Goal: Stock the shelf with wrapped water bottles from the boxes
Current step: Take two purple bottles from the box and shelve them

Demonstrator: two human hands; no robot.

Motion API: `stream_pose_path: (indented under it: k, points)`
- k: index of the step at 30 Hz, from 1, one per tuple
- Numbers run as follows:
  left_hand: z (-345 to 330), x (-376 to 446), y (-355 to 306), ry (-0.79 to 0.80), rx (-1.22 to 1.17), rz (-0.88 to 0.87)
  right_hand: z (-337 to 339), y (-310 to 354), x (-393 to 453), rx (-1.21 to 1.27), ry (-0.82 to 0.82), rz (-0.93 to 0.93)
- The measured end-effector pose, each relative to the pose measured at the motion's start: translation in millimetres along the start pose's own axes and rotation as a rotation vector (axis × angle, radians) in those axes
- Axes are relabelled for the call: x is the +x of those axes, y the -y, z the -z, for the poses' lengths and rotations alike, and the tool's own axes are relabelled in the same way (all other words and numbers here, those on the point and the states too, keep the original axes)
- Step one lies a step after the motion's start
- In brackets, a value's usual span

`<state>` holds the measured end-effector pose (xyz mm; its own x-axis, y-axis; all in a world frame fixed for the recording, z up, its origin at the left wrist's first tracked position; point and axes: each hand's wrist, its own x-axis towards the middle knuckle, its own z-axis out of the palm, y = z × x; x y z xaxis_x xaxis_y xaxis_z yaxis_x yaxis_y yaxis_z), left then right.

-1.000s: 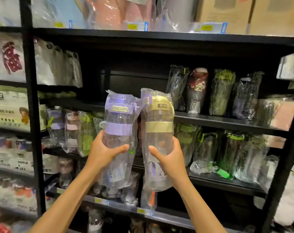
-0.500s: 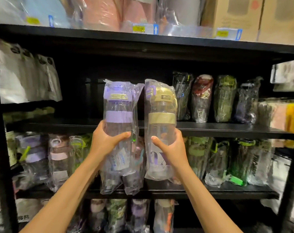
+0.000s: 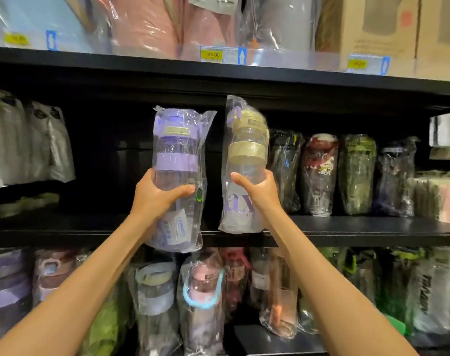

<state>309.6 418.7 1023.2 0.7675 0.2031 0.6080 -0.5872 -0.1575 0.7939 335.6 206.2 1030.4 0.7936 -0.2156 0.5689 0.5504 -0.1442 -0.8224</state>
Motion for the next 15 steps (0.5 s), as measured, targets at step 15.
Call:
stream_pose_path:
  k: [15]
  points:
    - [-34.1,90.5,17.2,-0.055,-0.09,0.005,-31.0,-67.9,129.5,-0.032,-0.05,-0.13]
